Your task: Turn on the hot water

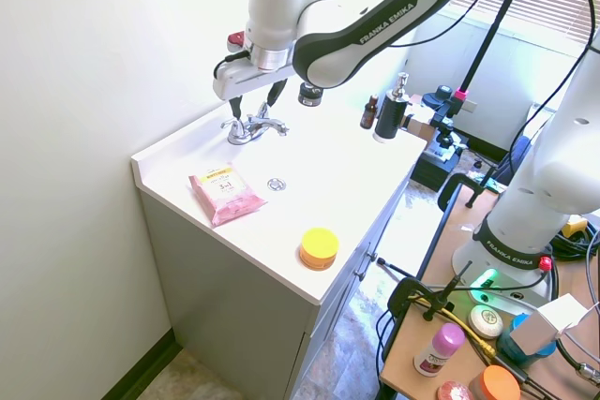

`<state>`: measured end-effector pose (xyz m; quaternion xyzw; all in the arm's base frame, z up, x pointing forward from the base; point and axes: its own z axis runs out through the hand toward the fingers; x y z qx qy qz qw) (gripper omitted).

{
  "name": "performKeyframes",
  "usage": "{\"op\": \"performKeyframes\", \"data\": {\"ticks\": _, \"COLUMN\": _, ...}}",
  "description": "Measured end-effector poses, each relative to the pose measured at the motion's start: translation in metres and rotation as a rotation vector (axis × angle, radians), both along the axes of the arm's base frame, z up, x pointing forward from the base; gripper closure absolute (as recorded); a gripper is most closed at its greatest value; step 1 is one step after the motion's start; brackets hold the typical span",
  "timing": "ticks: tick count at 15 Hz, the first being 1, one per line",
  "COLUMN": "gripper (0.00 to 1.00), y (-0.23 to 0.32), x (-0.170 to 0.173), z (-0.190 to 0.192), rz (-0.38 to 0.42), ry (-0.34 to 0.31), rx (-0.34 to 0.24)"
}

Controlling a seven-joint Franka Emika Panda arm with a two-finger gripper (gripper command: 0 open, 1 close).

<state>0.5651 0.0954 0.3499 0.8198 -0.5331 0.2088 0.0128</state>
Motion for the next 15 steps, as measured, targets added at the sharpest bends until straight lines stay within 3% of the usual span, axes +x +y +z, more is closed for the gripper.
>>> {"op": "performKeyframes", "data": {"ticks": 7, "gripper": 0.00, "y": -0.003, "x": 0.041, "z": -0.025, "rz": -0.020, "ry": -0.004, "rx": -0.029}}
{"op": "performKeyframes", "data": {"ticks": 15, "gripper": 0.00, "y": -0.012, "x": 0.032, "z": -0.044, "rz": -0.001, "ry": 0.112, "rx": -0.032}}
